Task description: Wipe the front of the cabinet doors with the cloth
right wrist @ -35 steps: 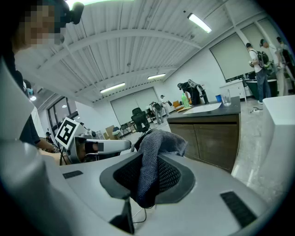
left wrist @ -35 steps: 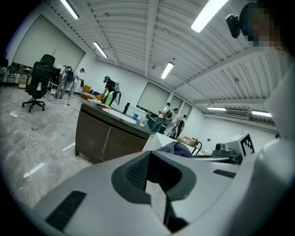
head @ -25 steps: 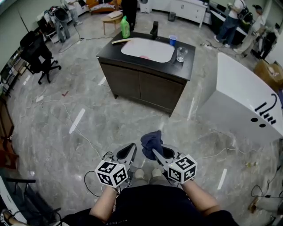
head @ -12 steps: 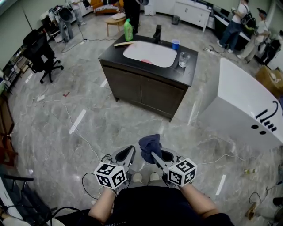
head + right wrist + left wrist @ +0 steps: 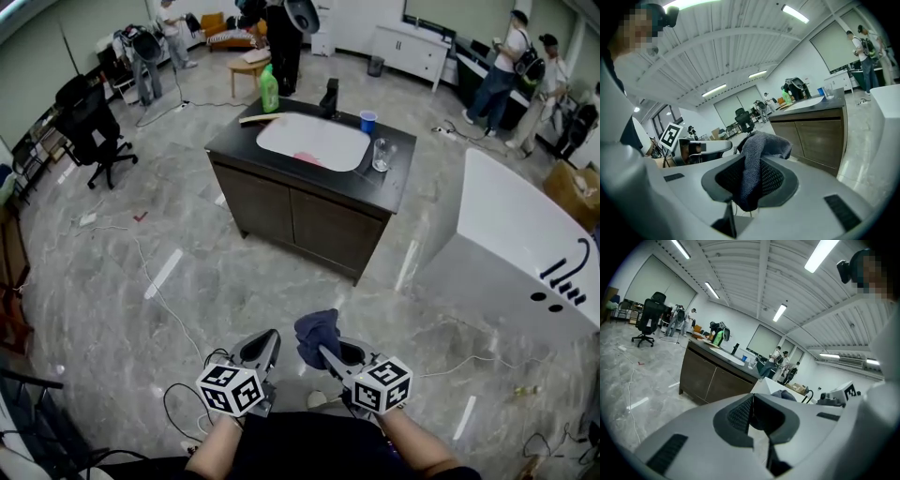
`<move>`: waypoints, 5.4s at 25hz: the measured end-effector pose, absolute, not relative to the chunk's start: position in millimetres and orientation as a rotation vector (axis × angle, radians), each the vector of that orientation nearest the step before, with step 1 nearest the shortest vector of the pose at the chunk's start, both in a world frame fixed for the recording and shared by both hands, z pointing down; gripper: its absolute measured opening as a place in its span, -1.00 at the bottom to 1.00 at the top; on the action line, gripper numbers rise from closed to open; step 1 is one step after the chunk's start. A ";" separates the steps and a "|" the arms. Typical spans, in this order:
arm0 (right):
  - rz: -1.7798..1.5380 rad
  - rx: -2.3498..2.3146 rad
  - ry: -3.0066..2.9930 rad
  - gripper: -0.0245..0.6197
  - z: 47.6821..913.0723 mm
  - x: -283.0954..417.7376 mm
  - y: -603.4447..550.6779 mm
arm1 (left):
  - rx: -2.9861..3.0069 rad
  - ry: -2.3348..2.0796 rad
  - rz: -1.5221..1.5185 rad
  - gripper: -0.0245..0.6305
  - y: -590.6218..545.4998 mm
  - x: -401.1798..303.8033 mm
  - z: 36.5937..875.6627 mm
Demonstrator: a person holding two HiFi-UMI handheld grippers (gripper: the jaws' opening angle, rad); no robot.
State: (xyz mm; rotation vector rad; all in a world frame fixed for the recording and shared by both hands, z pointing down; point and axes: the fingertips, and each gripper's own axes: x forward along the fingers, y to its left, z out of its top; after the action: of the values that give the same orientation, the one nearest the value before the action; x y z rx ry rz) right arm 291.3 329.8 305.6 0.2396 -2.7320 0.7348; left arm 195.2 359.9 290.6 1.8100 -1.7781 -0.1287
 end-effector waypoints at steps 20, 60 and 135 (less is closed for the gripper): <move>0.753 0.261 -2.696 -0.65 310.4 133.6 302.8 | 1.912 -1.659 -0.061 -0.90 334.4 60.4 294.2; 0.819 0.203 -2.564 -0.65 385.4 -162.8 119.2 | 1.771 -1.592 0.026 -0.90 135.9 -237.2 365.1; 1.046 1.286 -2.342 -0.65 524.5 -117.5 -68.2 | 2.162 -1.245 0.351 -0.90 -14.1 -224.9 488.4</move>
State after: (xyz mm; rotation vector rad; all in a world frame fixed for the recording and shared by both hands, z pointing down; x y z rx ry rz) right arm -117.5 -68.2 524.5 1.2864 -2.3416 1.0455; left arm -224.9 -14.1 488.4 2.1616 -1.2451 0.3513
